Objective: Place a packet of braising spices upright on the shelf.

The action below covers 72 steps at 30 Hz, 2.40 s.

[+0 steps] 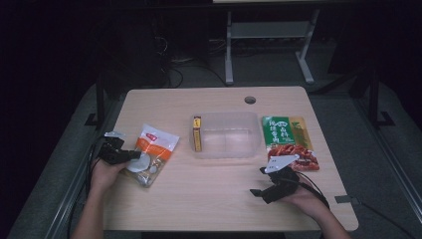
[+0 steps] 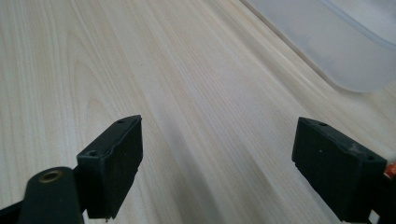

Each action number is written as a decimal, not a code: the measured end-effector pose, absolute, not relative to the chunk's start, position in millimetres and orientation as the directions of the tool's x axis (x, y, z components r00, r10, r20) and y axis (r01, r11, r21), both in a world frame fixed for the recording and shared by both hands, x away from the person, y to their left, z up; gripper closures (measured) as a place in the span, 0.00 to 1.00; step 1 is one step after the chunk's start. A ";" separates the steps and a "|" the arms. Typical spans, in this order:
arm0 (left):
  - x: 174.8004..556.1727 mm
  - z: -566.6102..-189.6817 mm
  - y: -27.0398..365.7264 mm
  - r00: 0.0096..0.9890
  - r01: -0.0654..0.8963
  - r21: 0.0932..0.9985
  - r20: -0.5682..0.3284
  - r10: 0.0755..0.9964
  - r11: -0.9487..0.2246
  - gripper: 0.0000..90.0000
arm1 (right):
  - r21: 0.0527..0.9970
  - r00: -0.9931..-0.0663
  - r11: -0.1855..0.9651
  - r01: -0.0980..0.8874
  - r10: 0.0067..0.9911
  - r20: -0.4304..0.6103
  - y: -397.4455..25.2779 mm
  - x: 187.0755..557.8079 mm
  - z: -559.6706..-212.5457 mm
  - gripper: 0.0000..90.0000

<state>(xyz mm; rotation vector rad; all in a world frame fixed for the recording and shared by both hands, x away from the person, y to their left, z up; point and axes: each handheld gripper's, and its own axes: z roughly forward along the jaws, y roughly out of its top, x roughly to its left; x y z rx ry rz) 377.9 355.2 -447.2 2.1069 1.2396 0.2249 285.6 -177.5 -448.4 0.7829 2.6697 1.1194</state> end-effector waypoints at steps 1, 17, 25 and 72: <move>377.2 -445.4 355.8 0.536 0.704 0.636 -0.184 0.824 -0.316 0.95 | 0.698 -0.854 0.587 0.410 0.515 0.068 -177.5 285.6 -448.5 0.18; 360.4 -421.1 357.9 0.564 0.647 0.712 -0.206 0.799 -0.273 0.98 | 0.697 -0.854 0.589 0.409 0.517 0.065 -179.5 285.9 -448.6 0.18; 360.3 -426.3 361.9 0.583 0.668 0.694 -0.262 0.769 -0.270 0.98 | 0.692 -0.854 0.597 0.405 0.518 0.053 -180.1 286.6 -449.4 0.18; 287.2 -429.7 266.1 0.762 0.513 0.710 -0.119 0.636 -0.482 0.28 | 0.690 -0.539 0.421 0.588 0.841 -0.053 -292.4 375.2 -447.0 1.00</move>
